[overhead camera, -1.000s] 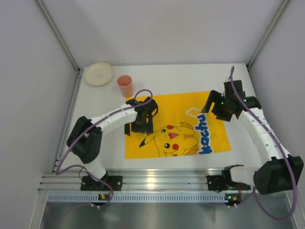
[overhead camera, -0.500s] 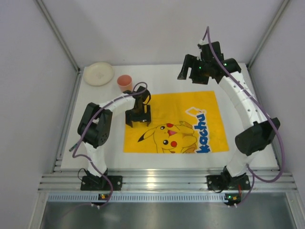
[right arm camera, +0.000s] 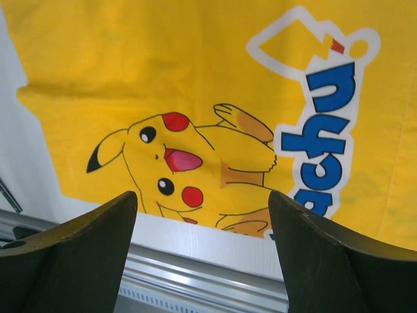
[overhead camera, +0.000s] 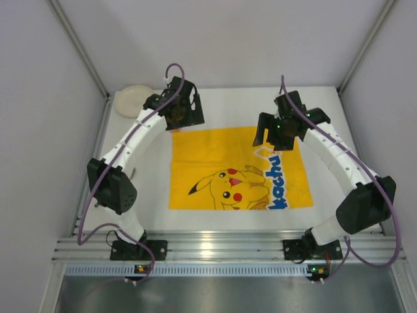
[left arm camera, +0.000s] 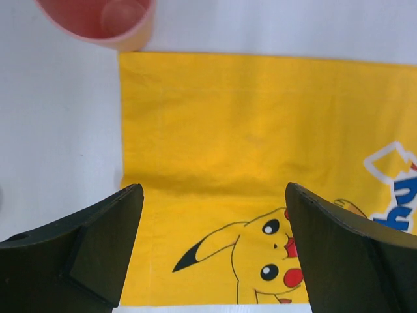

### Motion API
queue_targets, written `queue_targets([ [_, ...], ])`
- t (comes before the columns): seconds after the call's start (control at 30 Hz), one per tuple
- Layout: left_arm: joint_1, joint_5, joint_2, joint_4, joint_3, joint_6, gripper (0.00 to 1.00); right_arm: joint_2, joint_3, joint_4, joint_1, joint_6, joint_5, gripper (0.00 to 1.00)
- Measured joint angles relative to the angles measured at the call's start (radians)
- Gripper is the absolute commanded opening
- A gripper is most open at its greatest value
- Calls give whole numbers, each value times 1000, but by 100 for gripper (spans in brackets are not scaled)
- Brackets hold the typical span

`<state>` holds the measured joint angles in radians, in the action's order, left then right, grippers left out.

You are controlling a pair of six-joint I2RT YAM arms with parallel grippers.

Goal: Set the dinner table for one person

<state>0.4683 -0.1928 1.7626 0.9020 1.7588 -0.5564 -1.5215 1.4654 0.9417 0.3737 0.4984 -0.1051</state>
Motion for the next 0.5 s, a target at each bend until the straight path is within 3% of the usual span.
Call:
queue_targets([
  [0.17,-83,-69,97,41,119,-3,95,116,-129,3,2,3,9,82],
  [0.5,-214,-122,287,72,322,-17,94,258,-236,6,3,2,43,82],
])
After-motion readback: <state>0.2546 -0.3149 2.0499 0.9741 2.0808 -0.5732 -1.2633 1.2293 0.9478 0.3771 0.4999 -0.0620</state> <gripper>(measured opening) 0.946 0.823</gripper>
